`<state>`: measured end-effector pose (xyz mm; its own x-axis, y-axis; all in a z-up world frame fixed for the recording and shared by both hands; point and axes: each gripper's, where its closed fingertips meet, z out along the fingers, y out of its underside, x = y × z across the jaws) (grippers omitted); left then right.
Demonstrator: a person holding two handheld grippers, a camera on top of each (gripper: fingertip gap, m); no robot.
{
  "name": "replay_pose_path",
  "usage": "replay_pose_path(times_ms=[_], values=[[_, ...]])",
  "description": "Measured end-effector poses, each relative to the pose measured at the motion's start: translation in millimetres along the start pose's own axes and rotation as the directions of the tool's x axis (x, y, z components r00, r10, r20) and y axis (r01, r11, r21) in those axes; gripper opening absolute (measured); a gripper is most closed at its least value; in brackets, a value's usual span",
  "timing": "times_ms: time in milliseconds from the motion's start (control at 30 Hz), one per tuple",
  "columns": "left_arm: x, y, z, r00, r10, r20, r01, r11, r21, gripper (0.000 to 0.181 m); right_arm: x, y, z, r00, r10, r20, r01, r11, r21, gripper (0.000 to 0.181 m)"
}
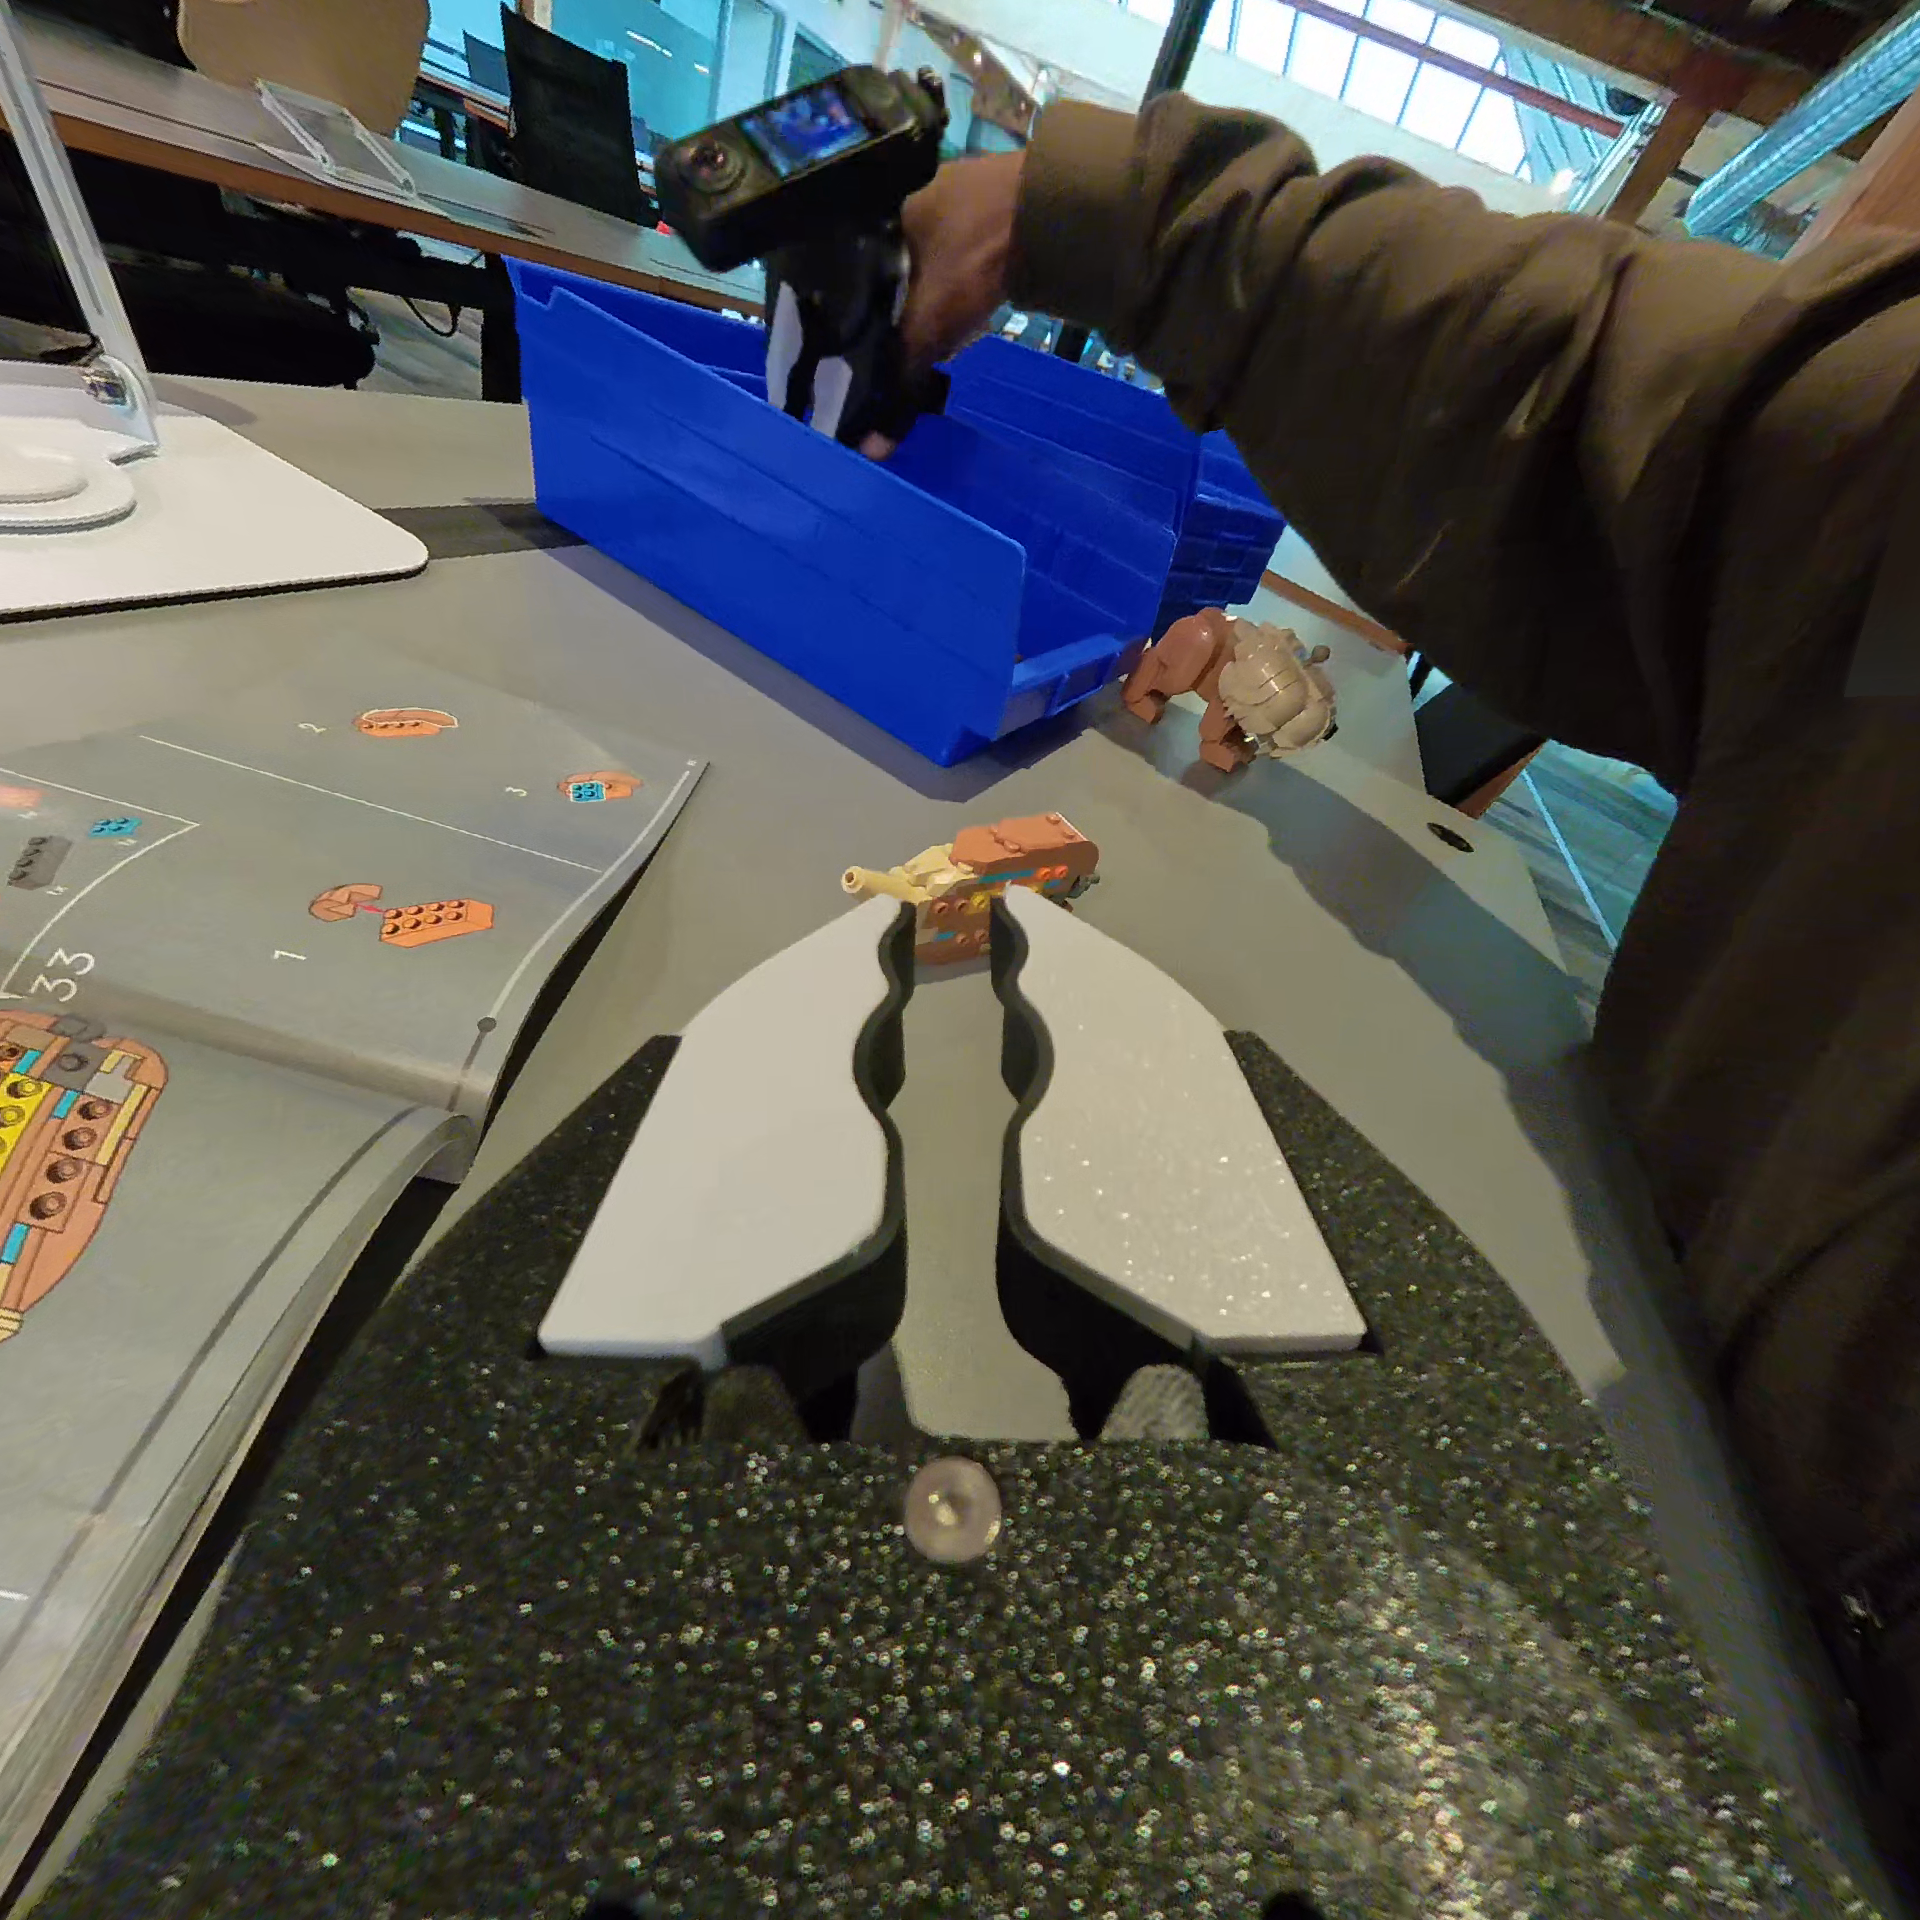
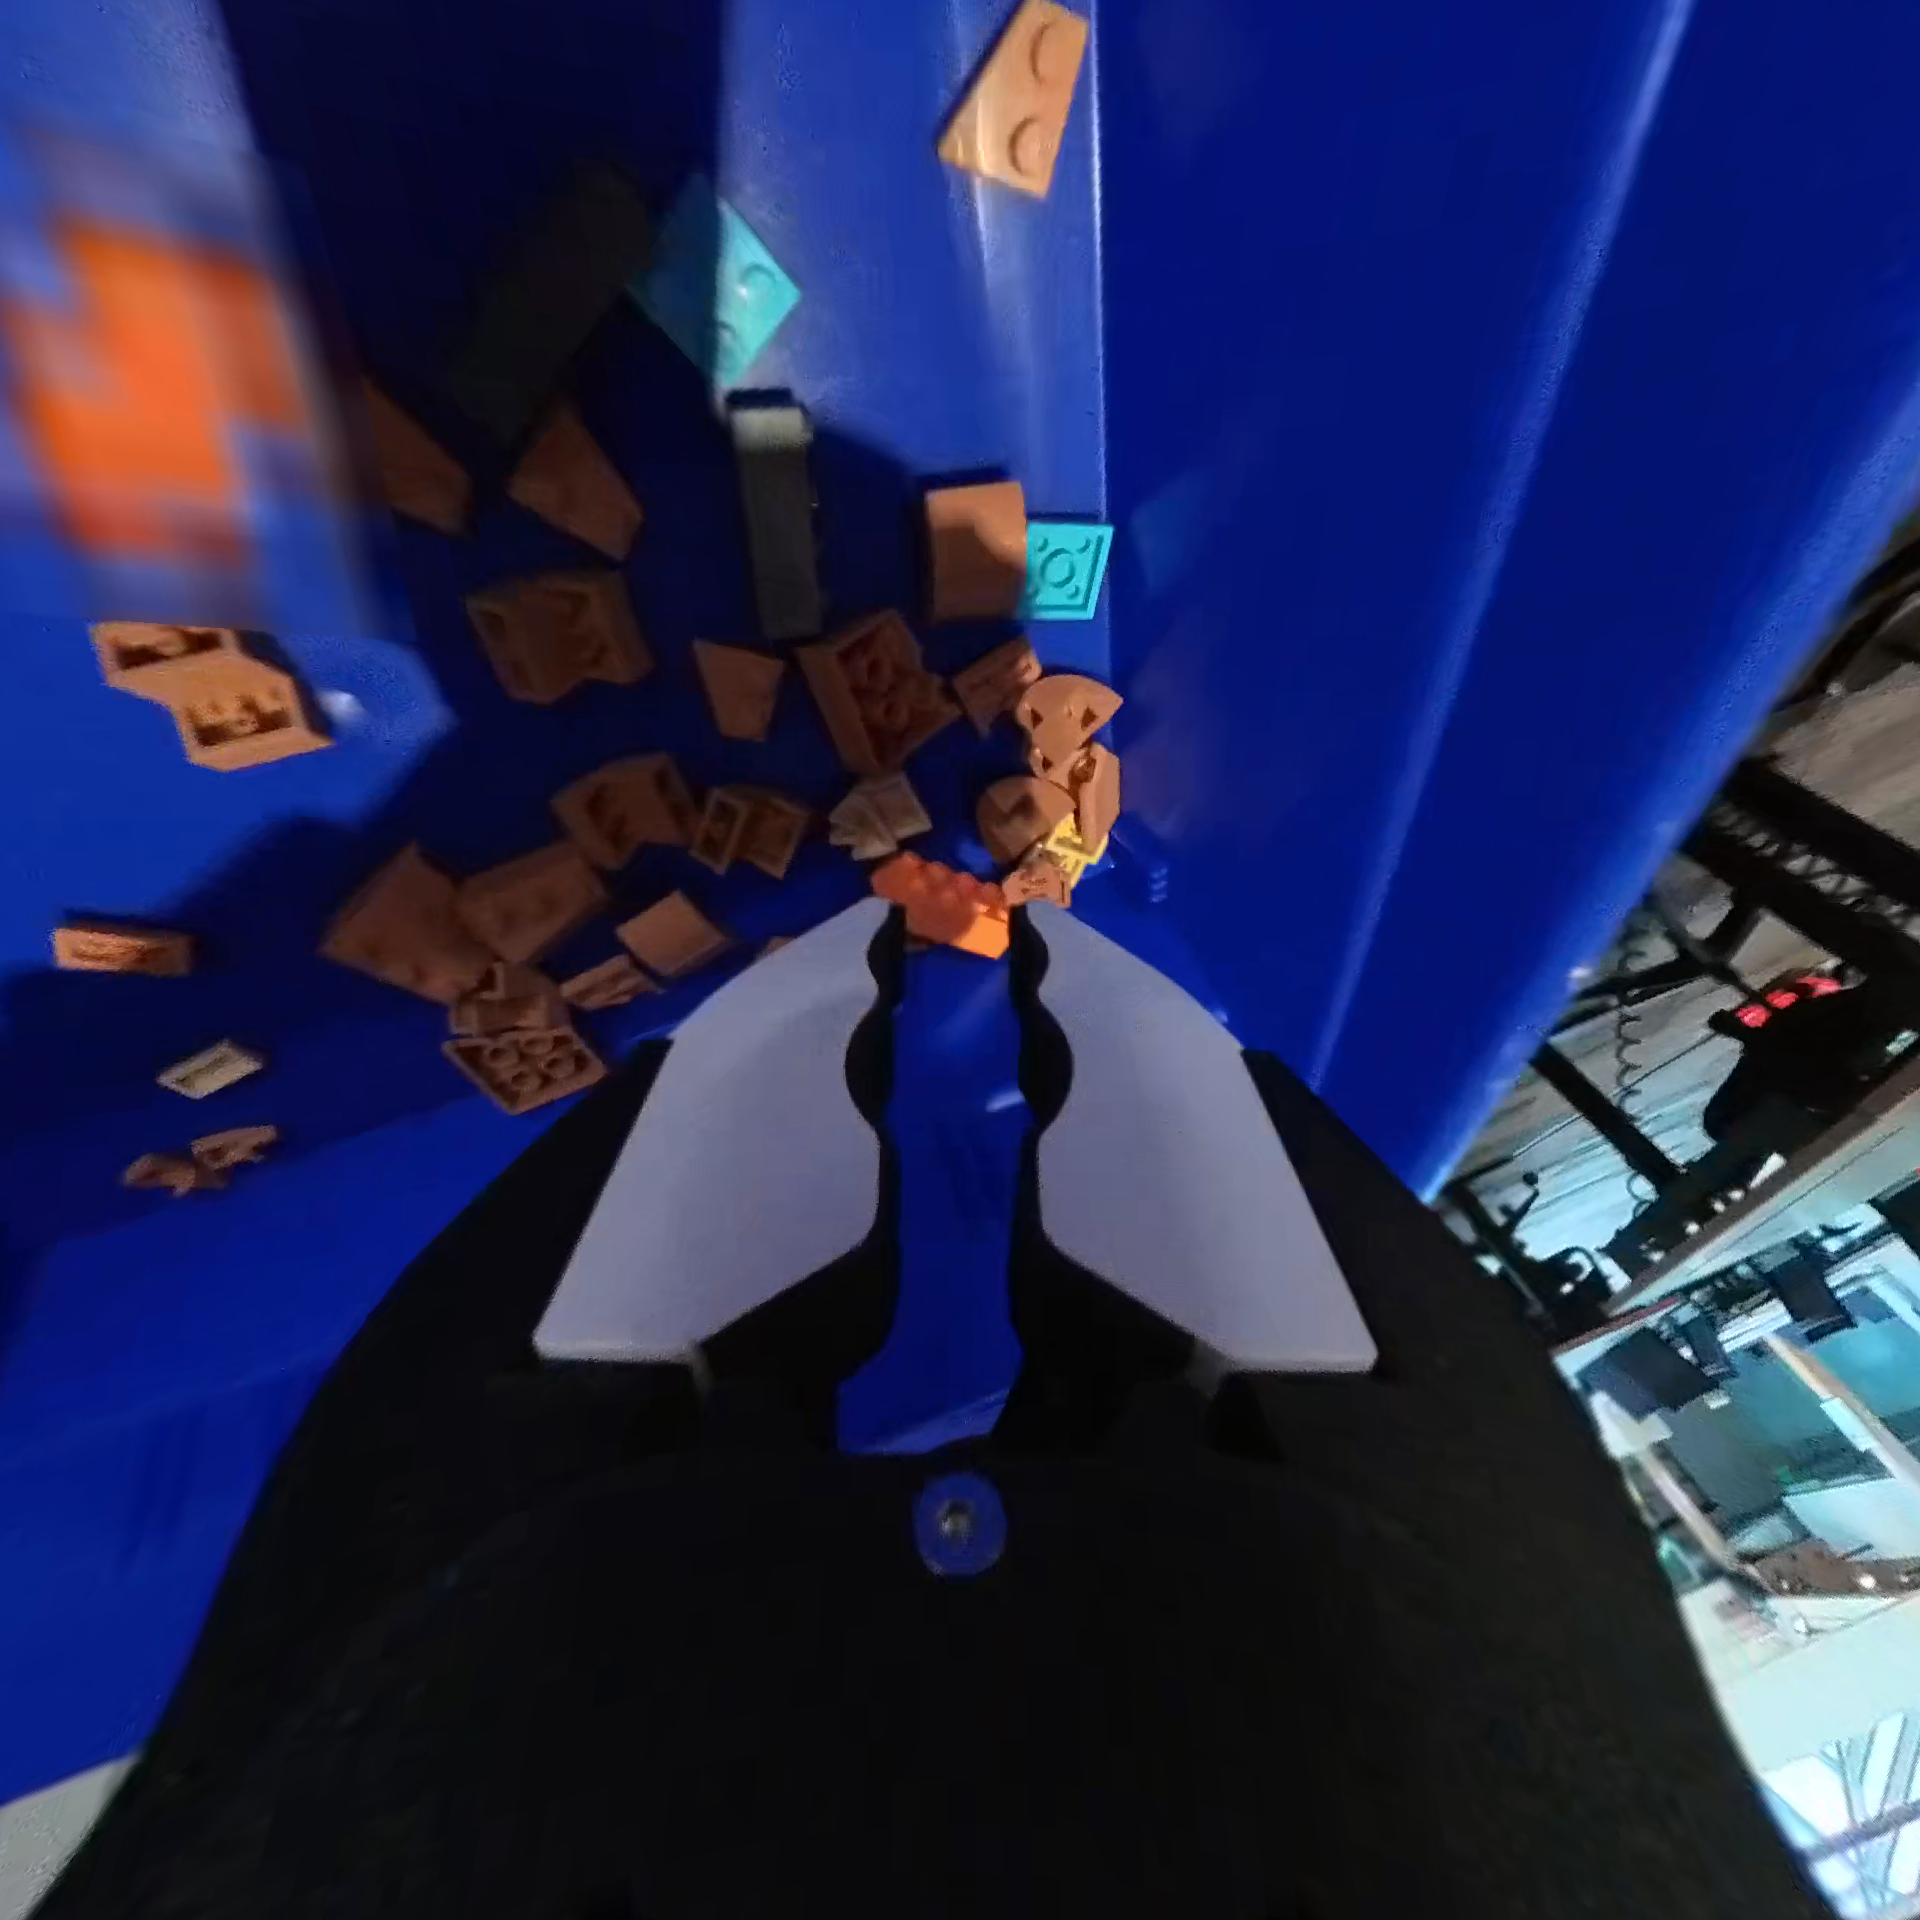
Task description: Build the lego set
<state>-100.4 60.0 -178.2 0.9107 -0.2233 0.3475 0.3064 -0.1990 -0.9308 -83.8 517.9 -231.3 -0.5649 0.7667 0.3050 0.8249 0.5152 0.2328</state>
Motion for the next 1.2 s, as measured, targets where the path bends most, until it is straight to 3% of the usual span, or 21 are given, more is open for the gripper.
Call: replay_pose_path(times_ms=[133,433,767,1000,1100,1200], values=[[1.2,2.2,1.9,1.000,0.007,-0.001,-0.007,1.000,-0.015,0.014,2.9,5.4,18.1,1.000,-0.014,0.010,0.015,0.996,-0.085,0.023],[2.9,1.7,2.2,1.000,-0.004,-0.013,0.004,1.000,-0.010,0.013,11.9,-2.8,29.4,0.998,0.031,0.062,-0.023,0.992,-0.121,0.030],[3.6,2.0,2.3,1.000,0.000,-0.014,0.000,1.000,-0.012,0.013,9.8,3.9,38.9,0.996,0.059,0.071,-0.046,0.982,-0.182,0.019],[3.6,1.3,1.6,1.000,-0.002,-0.016,0.002,1.000,-0.009,0.013,1.7,2.0,24.9,0.999,0.028,0.046,-0.024,0.996,-0.090,0.011],[3.2,0.8,1.2,1.000,-0.006,-0.016,0.006,1.000,-0.006,0.013,-12.9,2.5,0.7,0.999,0.032,0.040,-0.033,0.999,0.029,0.011],[3.4,1.1,1.7,1.000,-0.005,-0.015,0.005,1.000,-0.009,0.013,-48.6,1.0,-34.3,0.998,0.008,0.063,-0.019,0.985,0.173,0.010]])
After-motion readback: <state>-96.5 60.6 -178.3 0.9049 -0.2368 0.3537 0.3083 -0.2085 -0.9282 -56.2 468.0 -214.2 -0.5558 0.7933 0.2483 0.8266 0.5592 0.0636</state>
